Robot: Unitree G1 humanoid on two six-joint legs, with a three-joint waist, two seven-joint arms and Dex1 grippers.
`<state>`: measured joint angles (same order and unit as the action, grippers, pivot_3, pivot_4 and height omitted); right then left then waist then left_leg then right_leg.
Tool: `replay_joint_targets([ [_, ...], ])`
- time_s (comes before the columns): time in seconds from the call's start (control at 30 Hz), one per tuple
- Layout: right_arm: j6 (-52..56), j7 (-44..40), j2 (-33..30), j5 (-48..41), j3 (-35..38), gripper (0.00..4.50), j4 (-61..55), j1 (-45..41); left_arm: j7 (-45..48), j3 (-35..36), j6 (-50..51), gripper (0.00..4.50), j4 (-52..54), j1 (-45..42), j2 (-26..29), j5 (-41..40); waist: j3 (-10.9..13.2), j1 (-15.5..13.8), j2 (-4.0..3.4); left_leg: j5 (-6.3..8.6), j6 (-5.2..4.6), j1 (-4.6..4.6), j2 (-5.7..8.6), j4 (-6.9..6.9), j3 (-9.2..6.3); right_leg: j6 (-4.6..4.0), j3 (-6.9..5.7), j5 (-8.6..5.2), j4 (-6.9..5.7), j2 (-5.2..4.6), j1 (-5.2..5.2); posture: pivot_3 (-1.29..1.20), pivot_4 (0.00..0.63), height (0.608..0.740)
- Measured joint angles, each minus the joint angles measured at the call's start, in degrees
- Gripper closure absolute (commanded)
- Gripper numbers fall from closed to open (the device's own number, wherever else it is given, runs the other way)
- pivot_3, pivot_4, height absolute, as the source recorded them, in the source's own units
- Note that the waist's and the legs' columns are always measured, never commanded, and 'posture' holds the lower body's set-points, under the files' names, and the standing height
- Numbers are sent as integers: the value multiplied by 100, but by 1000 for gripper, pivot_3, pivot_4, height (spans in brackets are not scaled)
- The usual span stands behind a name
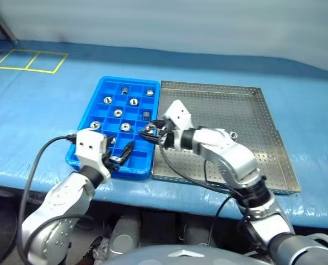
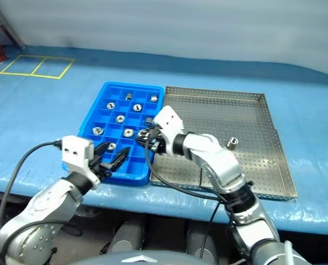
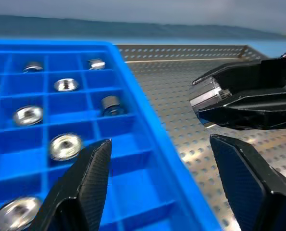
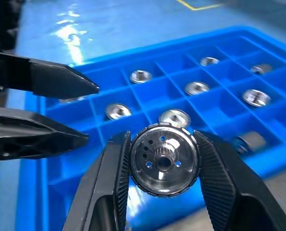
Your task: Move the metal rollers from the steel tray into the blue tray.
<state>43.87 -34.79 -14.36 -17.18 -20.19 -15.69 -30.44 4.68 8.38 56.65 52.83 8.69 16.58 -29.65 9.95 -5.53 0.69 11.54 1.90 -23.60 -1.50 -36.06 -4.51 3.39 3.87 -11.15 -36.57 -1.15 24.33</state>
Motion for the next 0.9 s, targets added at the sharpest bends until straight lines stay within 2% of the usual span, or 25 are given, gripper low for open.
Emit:
replay_joint_targets([
  [0.27,-488,-286,411,261,-479,2825,948,-210,-255,244,311,944,255,638,175,79,-1,-561,3,-3,15,-5,0,5,1,-8,-4,-5,-14,-2,19,534,150,740],
  [0.6,-482,-432,456,335,-515,2825,1277,-210,-331,97,310,944,259,640,155,200,-1,-1055,3,4,39,-15,-5,22,5,-21,-9,-17,-17,0,42,518,150,740],
  [0.63,-469,-465,439,335,-515,2102,1298,-209,-330,80,309,944,259,616,156,201,-1,-1098,3,5,42,-17,-6,22,6,-21,-9,-17,-16,0,45,518,150,740],
  [0.67,-464,-491,425,335,-515,1904,1298,-208,-327,69,309,944,259,602,157,202,-1,-1128,3,6,44,-18,-6,22,7,-22,-9,-18,-16,0,45,508,150,740],
  [0.77,-465,-518,381,335,-513,843,1252,-196,-282,24,305,944,240,509,172,203,-1,-1235,3,8,49,-19,-7,23,8,-21,-11,-22,-15,1,49,489,150,740],
  [0.8,-468,-515,364,337,-507,622,1226,-188,-259,2,303,944,221,481,176,205,-1,-1262,3,9,50,-21,-7,23,8,-21,-11,-22,-15,1,50,475,150,740],
  [0.9,-478,-491,329,333,-428,622,1078,-116,-188,-74,299,944,133,376,191,205,-1,-1283,3,10,52,-23,-7,23,9,-21,-11,-22,-14,0,52,449,150,740],
])
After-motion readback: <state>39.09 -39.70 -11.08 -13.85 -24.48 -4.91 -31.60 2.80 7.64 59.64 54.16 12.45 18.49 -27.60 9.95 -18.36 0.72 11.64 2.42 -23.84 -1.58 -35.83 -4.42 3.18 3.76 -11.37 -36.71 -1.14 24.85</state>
